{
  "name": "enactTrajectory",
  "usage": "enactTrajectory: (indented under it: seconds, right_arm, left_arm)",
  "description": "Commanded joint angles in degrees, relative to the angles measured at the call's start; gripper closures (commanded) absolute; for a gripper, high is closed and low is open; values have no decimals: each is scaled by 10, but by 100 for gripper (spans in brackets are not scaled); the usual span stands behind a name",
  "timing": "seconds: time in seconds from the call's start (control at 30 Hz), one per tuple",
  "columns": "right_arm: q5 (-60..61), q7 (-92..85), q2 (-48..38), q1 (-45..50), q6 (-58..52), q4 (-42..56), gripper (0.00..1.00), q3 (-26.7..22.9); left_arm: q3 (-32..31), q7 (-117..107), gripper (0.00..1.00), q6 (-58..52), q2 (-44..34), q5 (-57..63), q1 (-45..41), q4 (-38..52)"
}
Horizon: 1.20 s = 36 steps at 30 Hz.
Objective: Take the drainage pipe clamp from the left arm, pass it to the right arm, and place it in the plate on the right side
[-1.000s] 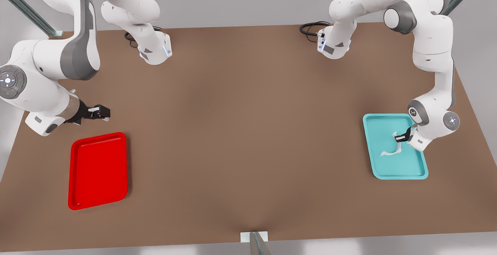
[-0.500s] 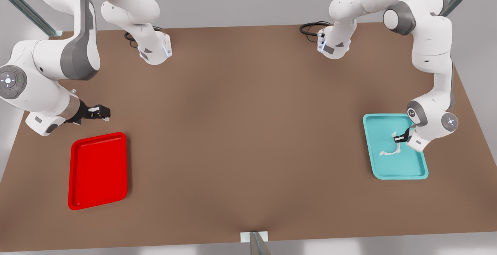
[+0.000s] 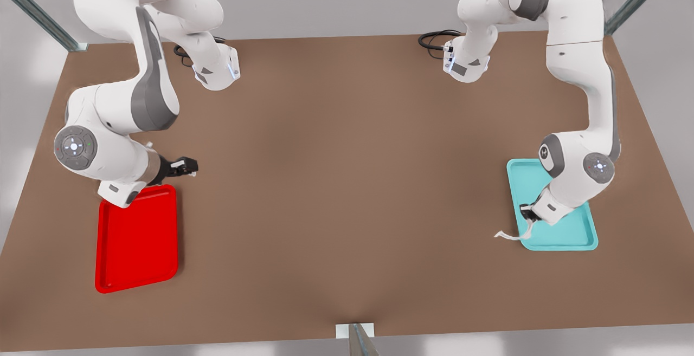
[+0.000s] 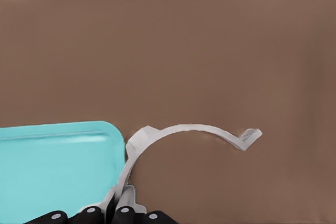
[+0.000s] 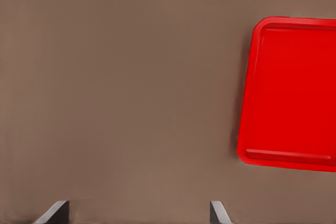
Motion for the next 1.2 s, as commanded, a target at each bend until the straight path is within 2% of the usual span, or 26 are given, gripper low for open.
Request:
enactTrajectory:
  seconds: [0.0, 0.03, 0.1, 0.13, 0.17, 0.3, 0.4, 0.6, 0.83, 0.97, 1.17]
  right_arm:
    - [104, -152, 57, 13, 15, 32, 0, 2]
    - [152, -197, 102, 13, 21, 55, 0, 3]
    - [175, -228, 153, 22, 96, 63, 0, 50]
    - [173, -237, 159, 44, 148, 63, 0, 58]
    - [172, -259, 161, 64, 208, 59, 0, 58]
    - [127, -493, 181, 110, 408, 44, 0, 57]
    - [78, -582, 174, 124, 539, -3, 0, 57]
    - [86, -589, 181, 134, 557, -24, 0, 69]
    - [87, -604, 159, 122, 553, -63, 0, 79]
    - [104, -604, 153, 108, 552, -109, 0, 109]
    - [138, -602, 181, 122, 570, -104, 0, 115]
  left_arm:
    - [-26, -158, 79, -73, 5, 0, -32, 19]
    - [-30, -158, 79, -78, 5, 0, -67, 22]
    - [-30, -194, 79, -77, 32, 0, -158, 52]
    - [-30, -232, 79, -86, 66, -8, -190, 108]
    - [-30, -279, 79, -151, 119, 1, -214, 201]
    - [-30, -402, 79, -150, 165, 0, -282, 259]
    - [-31, -471, 79, -147, 180, -1, -301, 278]
    - [-40, -519, 79, -144, 213, -1, -343, 334]
    - [-46, -495, 79, -128, 217, -1, -349, 334]
    - [-46, -495, 79, -127, 220, -1, -349, 335]
    - [-46, -404, 79, -134, 217, 6, -349, 334]
